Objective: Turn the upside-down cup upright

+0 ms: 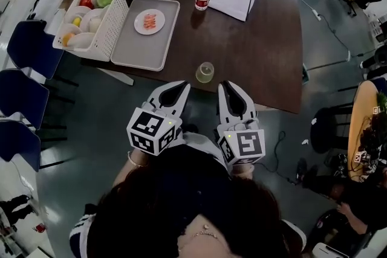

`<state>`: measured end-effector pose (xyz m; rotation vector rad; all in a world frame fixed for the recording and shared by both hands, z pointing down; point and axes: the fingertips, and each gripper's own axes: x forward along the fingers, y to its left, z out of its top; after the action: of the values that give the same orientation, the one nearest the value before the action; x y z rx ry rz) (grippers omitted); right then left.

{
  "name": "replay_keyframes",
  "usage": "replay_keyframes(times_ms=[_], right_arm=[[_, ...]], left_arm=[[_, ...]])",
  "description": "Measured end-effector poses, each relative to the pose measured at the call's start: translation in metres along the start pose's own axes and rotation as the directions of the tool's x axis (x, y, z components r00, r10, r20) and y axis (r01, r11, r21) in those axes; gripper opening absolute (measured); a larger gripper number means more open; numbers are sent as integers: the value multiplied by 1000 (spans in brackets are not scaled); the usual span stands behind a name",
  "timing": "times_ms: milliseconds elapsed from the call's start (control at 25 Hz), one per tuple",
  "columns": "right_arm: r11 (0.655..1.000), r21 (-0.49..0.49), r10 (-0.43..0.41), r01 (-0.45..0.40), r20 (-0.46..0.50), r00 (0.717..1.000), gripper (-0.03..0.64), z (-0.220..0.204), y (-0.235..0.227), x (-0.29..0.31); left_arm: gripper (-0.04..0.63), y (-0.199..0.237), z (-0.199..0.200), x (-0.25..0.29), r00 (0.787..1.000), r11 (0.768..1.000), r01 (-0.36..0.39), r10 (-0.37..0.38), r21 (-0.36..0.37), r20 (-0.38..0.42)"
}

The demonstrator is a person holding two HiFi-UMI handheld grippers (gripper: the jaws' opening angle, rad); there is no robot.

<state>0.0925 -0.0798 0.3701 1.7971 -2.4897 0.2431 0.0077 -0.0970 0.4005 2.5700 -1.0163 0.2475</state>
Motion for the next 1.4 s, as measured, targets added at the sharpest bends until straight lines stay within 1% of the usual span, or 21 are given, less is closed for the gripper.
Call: replay_keyframes(times_ms=[200,320,480,600,760,960,1200,1400], right_arm=[[999,-13,-42,42,-30,999,21,-9,-11,23],[998,-37,-61,59,-53,997,23,-20,-13,38],[996,-49,-84,80,-95,992,26,-38,-19,53],[995,-55,-92,86,-128,987,56,-54,-24,64],[994,-68,-94,83,-170,981,112,-76,-32,79],[994,-76,-90,74,-242,966,183,-108,-41,100],[995,-74,-88,67,-330,940,253,-149,-46,118],[996,-78,-77,50,-405,911,285,-179,-45,128]], left_arm=[[0,14,12,19,999,999,34,-34,15,-3],[0,25,12,29,999,998,51,-51,20,-12],[0,39,9,40,998,999,53,-53,11,-18],[0,47,7,45,999,999,52,-52,7,-12],[0,51,7,50,999,998,54,-54,7,-7],[0,58,6,51,999,999,46,-46,11,-7],[0,66,4,50,999,1000,31,-31,-1,-20],[0,72,2,50,999,1000,26,-26,-13,-25]])
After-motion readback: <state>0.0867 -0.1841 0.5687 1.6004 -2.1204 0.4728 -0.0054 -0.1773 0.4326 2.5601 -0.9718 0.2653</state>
